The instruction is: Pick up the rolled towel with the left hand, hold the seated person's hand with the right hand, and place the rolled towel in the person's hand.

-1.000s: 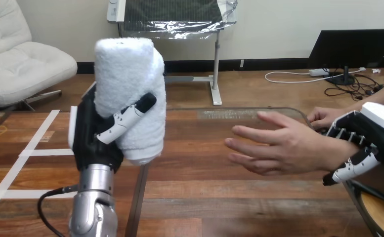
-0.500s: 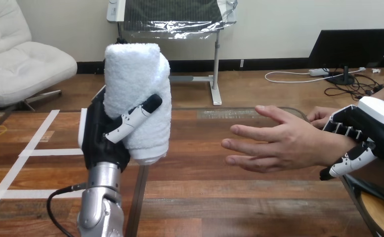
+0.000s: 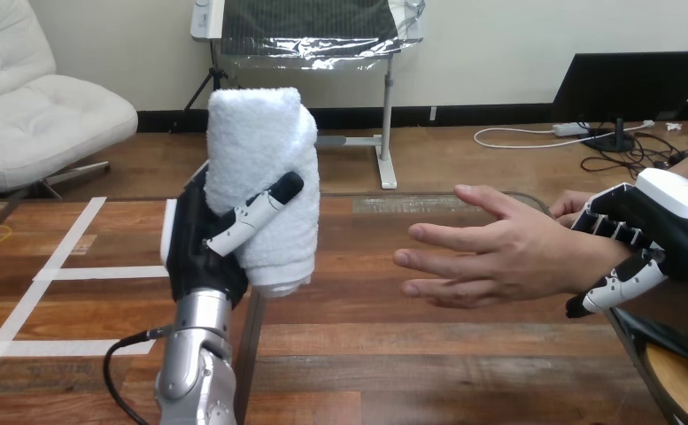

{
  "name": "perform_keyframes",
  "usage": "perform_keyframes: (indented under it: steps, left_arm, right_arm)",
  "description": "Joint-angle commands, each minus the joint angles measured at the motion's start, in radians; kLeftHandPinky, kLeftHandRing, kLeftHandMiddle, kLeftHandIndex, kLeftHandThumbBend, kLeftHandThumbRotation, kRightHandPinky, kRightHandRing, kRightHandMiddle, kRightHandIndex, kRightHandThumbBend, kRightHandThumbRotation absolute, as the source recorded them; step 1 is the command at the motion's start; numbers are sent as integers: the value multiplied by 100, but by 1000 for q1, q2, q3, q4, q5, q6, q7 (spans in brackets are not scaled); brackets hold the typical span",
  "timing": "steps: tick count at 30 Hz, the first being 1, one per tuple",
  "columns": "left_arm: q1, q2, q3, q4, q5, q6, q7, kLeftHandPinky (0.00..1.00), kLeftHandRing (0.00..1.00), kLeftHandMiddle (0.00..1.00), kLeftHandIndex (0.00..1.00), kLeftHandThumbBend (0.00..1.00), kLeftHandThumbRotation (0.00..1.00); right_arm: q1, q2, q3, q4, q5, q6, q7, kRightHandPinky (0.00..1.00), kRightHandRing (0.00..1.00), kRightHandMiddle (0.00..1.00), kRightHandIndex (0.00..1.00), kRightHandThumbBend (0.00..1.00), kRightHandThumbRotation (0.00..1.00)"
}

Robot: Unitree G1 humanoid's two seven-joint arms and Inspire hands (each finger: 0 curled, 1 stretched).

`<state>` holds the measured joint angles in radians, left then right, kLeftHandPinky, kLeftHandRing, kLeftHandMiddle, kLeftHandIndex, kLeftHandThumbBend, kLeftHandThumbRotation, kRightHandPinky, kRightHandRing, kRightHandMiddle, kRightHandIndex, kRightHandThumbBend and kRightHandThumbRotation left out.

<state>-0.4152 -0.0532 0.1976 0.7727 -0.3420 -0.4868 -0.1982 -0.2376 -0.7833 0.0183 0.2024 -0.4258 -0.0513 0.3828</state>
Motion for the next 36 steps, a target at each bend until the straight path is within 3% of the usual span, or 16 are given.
perform_keyframes:
  steps: [1, 7, 14, 30, 36]
  left_arm:
    - [-209, -14, 17, 67, -8, -77, -41, 26, 32, 38, 41, 55, 0]
    - [-267, -34, 36, 160, -25, -90, -72, 27, 33, 39, 42, 59, 0]
    - [-310, -58, 42, 219, -25, -106, -74, 28, 34, 41, 43, 62, 0]
    - [-372, -128, 40, 260, -50, -80, -105, 30, 35, 41, 43, 65, 0]
    - [-384, -148, 23, 266, -31, -84, -100, 30, 34, 40, 44, 66, 0]
  right_arm:
    - [-92, 79, 66, -30, 2, 17, 15, 38, 44, 49, 53, 92, 1]
    - [-116, 90, 80, -28, 1, 14, 20, 37, 43, 49, 52, 92, 1]
    - [-132, 102, 89, -43, 7, 30, 31, 38, 44, 49, 52, 92, 3]
    - [-169, 143, 106, -73, -6, 82, 56, 36, 42, 48, 51, 92, 4]
    - [-178, 157, 112, -69, -4, 73, 49, 36, 42, 48, 51, 92, 4]
